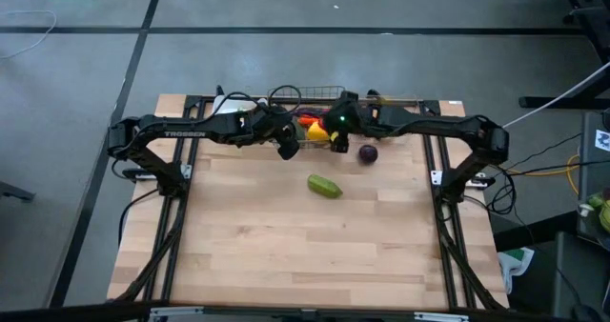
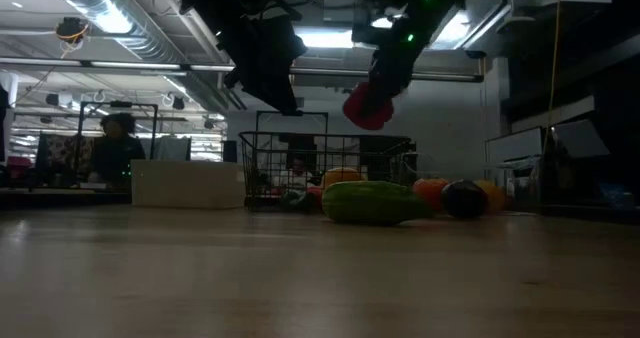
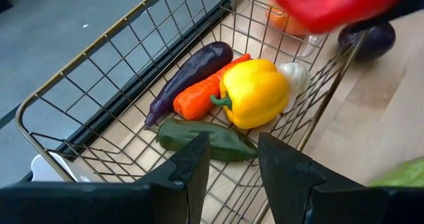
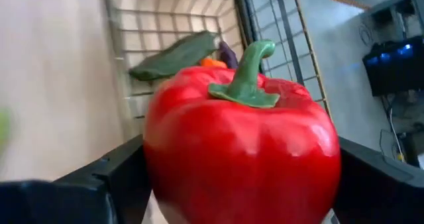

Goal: Sort produce into baskets
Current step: Put the red bell pepper into the wire basket, then put the plum into the wire basket

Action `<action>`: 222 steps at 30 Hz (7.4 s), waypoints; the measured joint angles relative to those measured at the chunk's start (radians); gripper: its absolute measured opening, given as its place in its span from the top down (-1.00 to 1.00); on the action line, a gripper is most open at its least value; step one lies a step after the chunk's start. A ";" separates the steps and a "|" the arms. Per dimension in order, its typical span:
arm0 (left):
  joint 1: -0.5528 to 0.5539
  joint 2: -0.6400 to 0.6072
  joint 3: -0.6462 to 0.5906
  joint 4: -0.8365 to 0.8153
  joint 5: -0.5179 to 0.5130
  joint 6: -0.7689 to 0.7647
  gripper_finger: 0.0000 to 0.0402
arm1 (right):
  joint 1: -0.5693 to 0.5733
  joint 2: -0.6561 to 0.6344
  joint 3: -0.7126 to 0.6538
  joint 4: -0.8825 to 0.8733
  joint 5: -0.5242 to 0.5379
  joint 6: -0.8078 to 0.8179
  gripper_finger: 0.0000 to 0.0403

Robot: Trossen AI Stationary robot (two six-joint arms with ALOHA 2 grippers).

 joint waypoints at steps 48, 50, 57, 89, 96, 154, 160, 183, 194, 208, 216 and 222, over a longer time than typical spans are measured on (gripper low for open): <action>0.000 0.000 0.000 0.000 0.000 -0.052 0.38 | -0.158 0.250 0.000 0.315 -0.118 -0.014 -0.74; 0.000 0.000 0.000 0.000 0.000 -0.052 0.38 | -0.158 0.250 0.000 0.315 -0.118 -0.014 -0.74; 0.000 0.000 0.000 -0.001 0.000 -0.053 0.38 | -0.158 0.250 0.000 0.315 -0.118 -0.015 -0.74; 0.000 0.000 0.000 -0.002 0.000 -0.054 0.38 | -0.145 0.186 0.194 0.182 -0.064 -0.021 -0.91; 0.000 0.000 0.000 -0.003 0.000 -0.054 0.38 | -0.057 0.182 0.408 -0.227 0.034 -0.019 -0.94; 0.006 0.000 0.000 -0.007 -0.008 -0.082 0.38 | -0.230 0.350 0.312 -0.115 -0.289 0.038 -0.98; 0.006 0.000 0.000 -0.007 -0.008 -0.082 0.38 | -0.230 0.347 0.327 -0.145 -0.332 0.038 -0.94; 0.006 0.000 0.000 -0.007 -0.008 -0.078 0.38 | -0.229 0.071 0.499 -0.946 -0.448 0.237 -0.94; 0.006 0.000 0.000 -0.007 -0.008 -0.074 0.38 | -0.229 -0.059 0.188 -0.843 -0.465 0.506 -0.94; 0.006 0.000 0.000 -0.008 -0.008 -0.073 0.38 | -0.229 -0.068 -0.099 -0.610 -0.488 0.675 -0.94; 0.006 0.000 0.000 -0.007 -0.009 -0.073 0.38 | -0.229 -0.068 -0.235 -0.410 -0.471 0.726 -0.94; 0.006 0.000 0.000 -0.008 -0.009 -0.073 0.38 | -0.204 -0.068 -0.306 -0.315 -0.362 0.767 -0.94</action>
